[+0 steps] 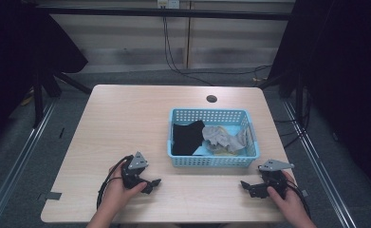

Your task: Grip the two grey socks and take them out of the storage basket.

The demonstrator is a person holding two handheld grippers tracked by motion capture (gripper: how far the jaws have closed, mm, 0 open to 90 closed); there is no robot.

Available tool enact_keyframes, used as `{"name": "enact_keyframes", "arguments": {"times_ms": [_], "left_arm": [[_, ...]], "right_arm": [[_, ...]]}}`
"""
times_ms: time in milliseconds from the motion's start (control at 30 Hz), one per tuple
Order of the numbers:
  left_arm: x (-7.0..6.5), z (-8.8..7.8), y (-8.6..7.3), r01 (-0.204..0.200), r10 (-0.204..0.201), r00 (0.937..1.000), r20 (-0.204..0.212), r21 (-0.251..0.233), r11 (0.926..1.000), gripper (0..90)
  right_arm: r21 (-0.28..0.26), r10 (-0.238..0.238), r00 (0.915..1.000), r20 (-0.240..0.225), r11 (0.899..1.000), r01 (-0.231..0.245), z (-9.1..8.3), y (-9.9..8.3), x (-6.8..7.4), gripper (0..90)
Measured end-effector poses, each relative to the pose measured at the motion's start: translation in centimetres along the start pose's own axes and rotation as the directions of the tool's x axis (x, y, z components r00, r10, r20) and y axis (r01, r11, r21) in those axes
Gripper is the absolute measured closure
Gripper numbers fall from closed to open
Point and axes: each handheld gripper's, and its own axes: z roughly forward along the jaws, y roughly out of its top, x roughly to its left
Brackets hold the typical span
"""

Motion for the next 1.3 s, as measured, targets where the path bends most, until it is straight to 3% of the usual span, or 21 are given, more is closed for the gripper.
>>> {"name": "enact_keyframes", "arguments": {"times_ms": [433,500,567,600,633,700,733,767,800,833,867,900,933,1000,1033,1067,1100,1133,1233,1267,1300], "left_arm": [[0.0,0.4,0.3,-0.006,0.006,1.0,0.001,0.022,0.9997,2.8],[-0.1,0.5,0.3,0.003,-0.003,1.0,0.009,0.022,0.9997,1.2],[-0.1,0.5,0.4,-0.002,0.002,1.0,0.007,0.029,0.9996,0.0],[-0.1,0.5,0.4,0.0,-0.001,1.0,0.009,0.03,0.9996,0.0],[-0.1,0.5,0.4,-0.002,0.002,1.0,0.008,0.03,0.9995,0.0],[-0.1,0.5,0.4,0.0,-0.001,1.0,0.009,0.03,0.9996,0.0],[-0.2,0.5,0.4,0.001,-0.001,1.0,0.009,0.029,0.9996,0.0],[-0.1,0.5,0.4,0.001,-0.001,1.0,0.009,0.03,0.9996,0.0],[-0.1,0.5,0.4,-0.003,0.003,1.0,0.007,0.03,0.9995,0.0],[-0.1,0.5,0.4,-0.003,0.003,1.0,0.007,0.03,0.9995,0.0],[-0.1,0.5,0.4,-0.003,0.003,1.0,0.006,0.03,0.9995,0.0],[-0.1,0.5,0.4,-0.003,0.003,1.0,0.006,0.03,0.9995,0.0],[-0.1,0.5,0.4,-0.002,0.002,1.0,0.005,0.03,0.9995,0.0],[-0.2,0.5,0.4,0.0,0.0,1.0,0.003,0.031,0.9995,0.0],[-0.2,0.5,0.4,0.0,0.0,1.0,0.003,0.031,0.9995,0.0],[-0.1,0.5,0.4,-0.001,0.001,1.0,0.003,0.032,0.9995,0.0],[-0.1,0.5,0.4,-0.001,0.001,1.0,0.003,0.032,0.9995,0.0],[-0.2,0.5,0.4,-0.001,0.001,1.0,0.002,0.032,0.9995,0.0],[-0.2,0.5,0.4,-0.001,0.001,1.0,0.003,0.031,0.9995,0.0],[-0.2,0.5,0.4,0.0,0.0,1.0,0.001,0.031,0.9995,0.0],[-0.2,0.5,0.4,0.0,0.0,1.0,0.001,0.031,0.9995,0.0]], "right_arm": [[0.009,0.033,0.9991,0.026,0.999,-0.033,-0.5,-0.2,0.3,9.0],[0.035,0.031,0.9994,0.016,0.999,-0.032,-0.8,0.0,0.4,14.0],[0.128,0.02,0.9997,-0.011,0.992,-0.018,-1.3,0.7,0.4,16.8],[0.128,0.02,0.9997,-0.011,0.992,-0.018,-1.3,0.7,0.4,16.8],[0.194,0.006,0.9986,-0.053,0.981,0.005,-1.6,1.3,0.6,18.2],[0.214,-0.025,0.9977,-0.063,0.976,0.038,-1.6,1.5,0.6,17.9],[0.296,-0.099,0.9919,-0.079,0.948,0.118,-1.8,2.3,1.2,17.7],[0.296,-0.099,0.9919,-0.079,0.948,0.118,-1.8,2.3,1.2,17.7],[0.349,-0.134,0.9856,-0.102,0.923,0.162,-1.9,3.0,1.6,17.7],[0.349,-0.134,0.9856,-0.102,0.923,0.162,-1.9,3.0,1.6,17.7],[0.397,-0.141,0.982,-0.126,0.9,0.18,-2.0,3.6,2.1,17.7],[0.397,-0.141,0.982,-0.126,0.9,0.18,-2.0,3.6,2.1,17.7],[0.409,-0.152,0.9795,-0.132,0.892,0.193,-1.9,3.9,2.2,17.7],[0.453,-0.172,0.9739,-0.149,0.864,0.221,-1.8,4.6,2.7,17.9],[0.453,-0.172,0.9739,-0.149,0.864,0.221,-1.8,4.6,2.7,17.9],[0.473,-0.188,0.969,-0.16,0.847,0.243,-1.6,4.8,2.8,17.9],[0.473,-0.188,0.969,-0.16,0.847,0.243,-1.6,4.8,2.8,17.9],[0.489,-0.193,0.9671,-0.166,0.835,0.251,-1.4,5.0,2.8,17.9],[0.502,-0.178,0.9664,-0.186,0.828,0.249,-1.3,5.1,2.9,17.9],[0.515,-0.171,0.9636,-0.206,0.819,0.255,-1.3,5.3,3.0,17.9],[0.515,-0.171,0.9636,-0.206,0.819,0.255,-1.3,5.3,3.0,17.9]]}}
